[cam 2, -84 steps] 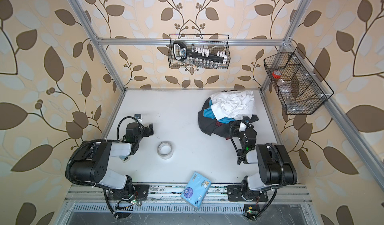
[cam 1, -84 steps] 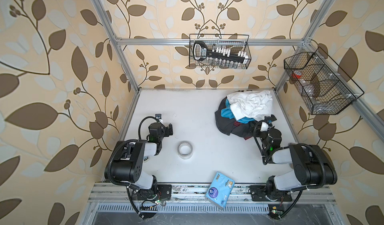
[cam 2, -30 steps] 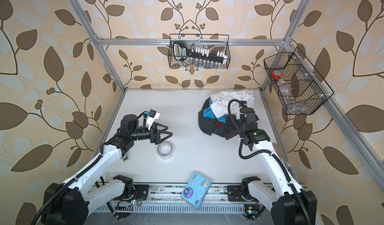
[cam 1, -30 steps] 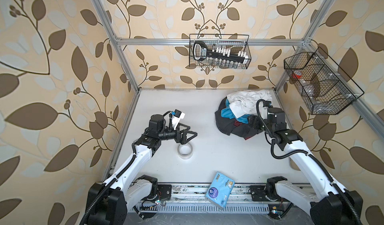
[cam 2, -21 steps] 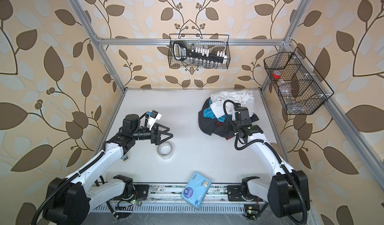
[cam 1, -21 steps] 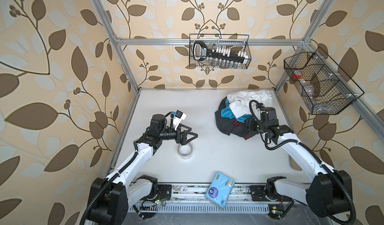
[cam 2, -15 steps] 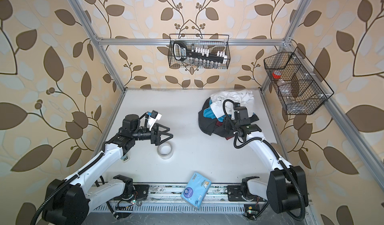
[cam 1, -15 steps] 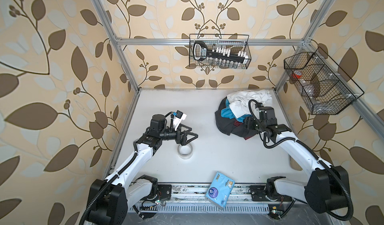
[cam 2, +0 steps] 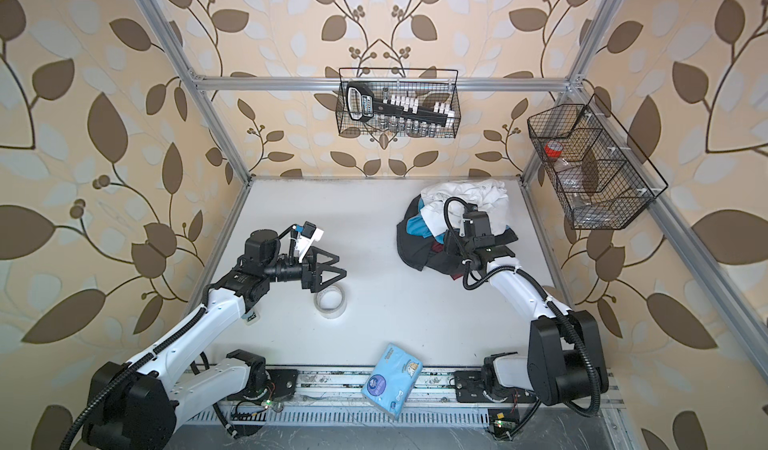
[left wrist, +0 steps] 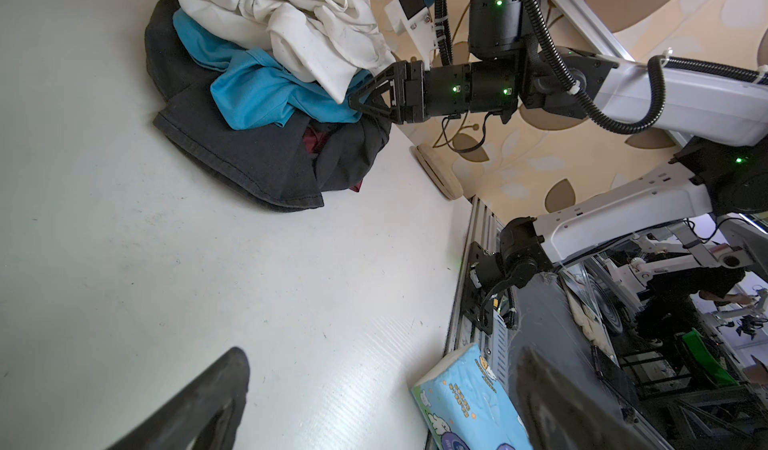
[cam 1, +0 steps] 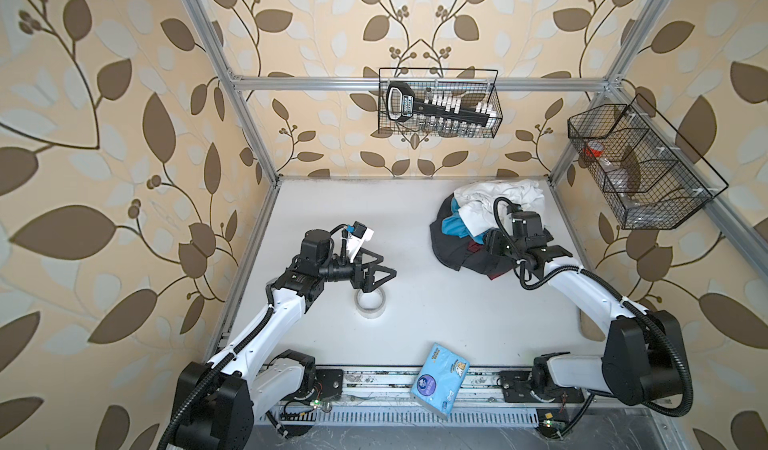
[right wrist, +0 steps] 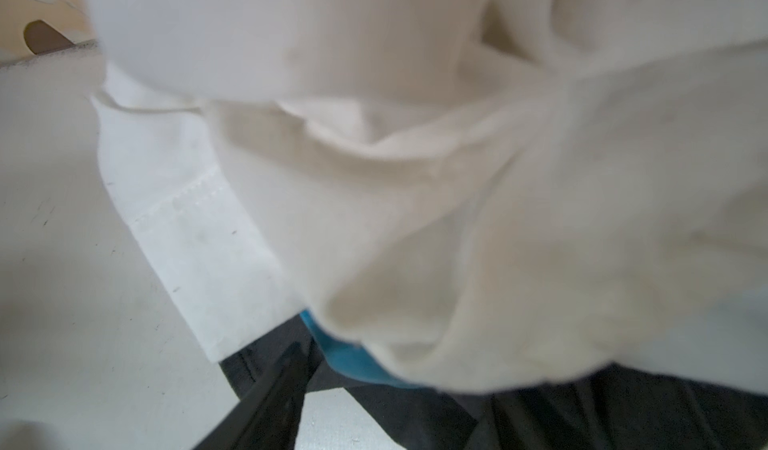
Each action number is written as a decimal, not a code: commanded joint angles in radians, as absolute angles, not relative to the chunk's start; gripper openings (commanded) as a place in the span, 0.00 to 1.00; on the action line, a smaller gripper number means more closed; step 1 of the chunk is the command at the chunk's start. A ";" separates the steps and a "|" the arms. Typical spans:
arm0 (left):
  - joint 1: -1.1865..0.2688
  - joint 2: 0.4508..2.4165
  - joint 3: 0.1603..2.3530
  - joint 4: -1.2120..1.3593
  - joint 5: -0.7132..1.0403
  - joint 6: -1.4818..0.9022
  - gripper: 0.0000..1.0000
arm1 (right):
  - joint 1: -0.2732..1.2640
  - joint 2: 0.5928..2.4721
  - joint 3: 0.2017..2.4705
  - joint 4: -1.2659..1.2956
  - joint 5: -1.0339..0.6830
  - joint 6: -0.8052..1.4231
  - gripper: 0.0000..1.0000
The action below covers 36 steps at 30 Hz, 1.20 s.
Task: Pick out a specific cloth from the pile
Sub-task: 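Close the right gripper on the teal cloth under the white shirt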
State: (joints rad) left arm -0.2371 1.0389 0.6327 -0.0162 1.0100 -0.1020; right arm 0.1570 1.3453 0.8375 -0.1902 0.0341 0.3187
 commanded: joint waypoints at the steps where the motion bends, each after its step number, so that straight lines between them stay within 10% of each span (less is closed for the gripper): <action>1: -0.249 1.020 0.650 -0.011 1.005 -0.069 0.99 | 0.163 1.356 0.806 -0.131 0.043 0.338 0.67; 13: -0.250 1.029 0.649 -0.011 1.005 -0.071 0.99 | 0.164 1.373 0.785 -0.062 0.056 0.360 0.47; 26: -0.253 1.011 0.642 -0.007 0.997 -0.071 0.99 | 0.173 1.315 0.784 -0.074 0.071 0.355 0.00; 36: -0.258 0.995 0.637 -0.006 0.996 -0.068 0.99 | 0.175 1.204 0.842 -0.176 0.109 0.332 0.00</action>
